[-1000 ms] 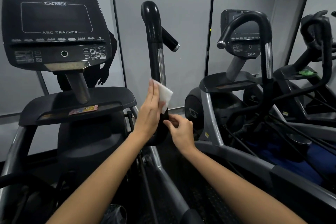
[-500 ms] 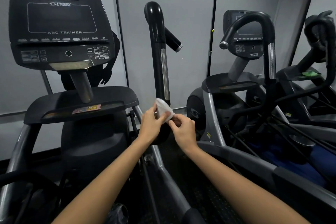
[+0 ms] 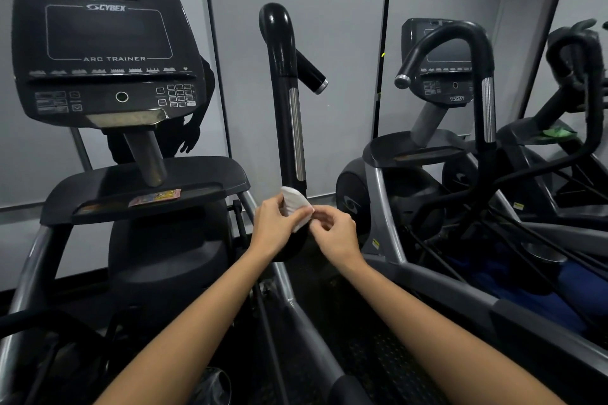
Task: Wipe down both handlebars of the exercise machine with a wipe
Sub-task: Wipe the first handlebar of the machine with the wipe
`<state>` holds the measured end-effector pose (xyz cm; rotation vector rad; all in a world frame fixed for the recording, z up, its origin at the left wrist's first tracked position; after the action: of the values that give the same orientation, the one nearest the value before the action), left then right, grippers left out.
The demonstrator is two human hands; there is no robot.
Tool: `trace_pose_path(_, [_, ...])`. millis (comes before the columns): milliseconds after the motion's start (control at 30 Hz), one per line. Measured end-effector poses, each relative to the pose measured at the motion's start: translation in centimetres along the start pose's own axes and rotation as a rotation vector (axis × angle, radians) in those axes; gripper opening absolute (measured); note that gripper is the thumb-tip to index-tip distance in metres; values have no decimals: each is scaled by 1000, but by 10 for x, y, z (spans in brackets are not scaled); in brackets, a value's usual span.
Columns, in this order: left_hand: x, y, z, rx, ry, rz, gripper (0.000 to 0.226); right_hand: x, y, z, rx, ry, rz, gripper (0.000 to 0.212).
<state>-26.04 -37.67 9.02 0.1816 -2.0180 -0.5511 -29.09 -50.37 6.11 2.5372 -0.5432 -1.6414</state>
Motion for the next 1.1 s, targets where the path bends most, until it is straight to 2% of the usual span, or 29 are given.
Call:
trace_pose_path(100, [3, 1, 0, -1, 0, -45, 30, -3, 8, -8, 69, -73, -169, 20])
trace_pose_path(167, [6, 1, 3, 4, -10, -73, 29, -20, 8, -14, 62, -5, -122, 12])
trace_pose_path(300, [5, 4, 6, -63, -9, -107, 29, -43, -3, -20, -20, 46, 121, 14])
trace_pose_path(400, [8, 10, 7, -237, -4, 8, 44, -41, -3, -22, 3, 30, 177, 13])
trace_pose_path(433, [11, 14, 7, -251, -3, 59, 53, -41, -1, -21, 23, 28, 174, 12])
trace_pose_path(533, [27, 32, -3, -122, -35, 76, 70, -38, 8, -15, 147, 16, 191, 15])
trace_pose_path(600, [41, 39, -14, -49, -129, -56, 65, -36, 10, -11, 197, 19, 168, 16])
trace_pose_path(733, [64, 43, -35, 38, -361, -486, 61, -36, 3, -6, 221, 49, 71, 19])
trace_pose_path(833, [65, 40, -43, 23, -466, -716, 57, -35, -6, -2, 221, 132, 89, 4])
trace_pose_path(867, [64, 41, -44, 20, -478, -752, 57, -33, -10, 1, 209, 169, 98, 7])
trace_pose_path(1000, [63, 47, -42, 7, -510, -817, 59, -10, -28, 20, 45, 273, 266, 43])
trace_pose_path(1100, [63, 47, -42, -8, -504, -831, 60, -7, -33, 22, 41, 387, 449, 52])
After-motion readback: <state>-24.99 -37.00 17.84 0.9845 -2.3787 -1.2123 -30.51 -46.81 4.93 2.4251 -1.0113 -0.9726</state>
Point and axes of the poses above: each hand's wrist, its own z-axis away from the middle knuckle, its own y-axis out of the back of the hand, x = y × z, the point moved 4 cm from there along -z, towards the middle knuckle, and after that the axes turned 11 degrees about -x, right-handed, at the moved point
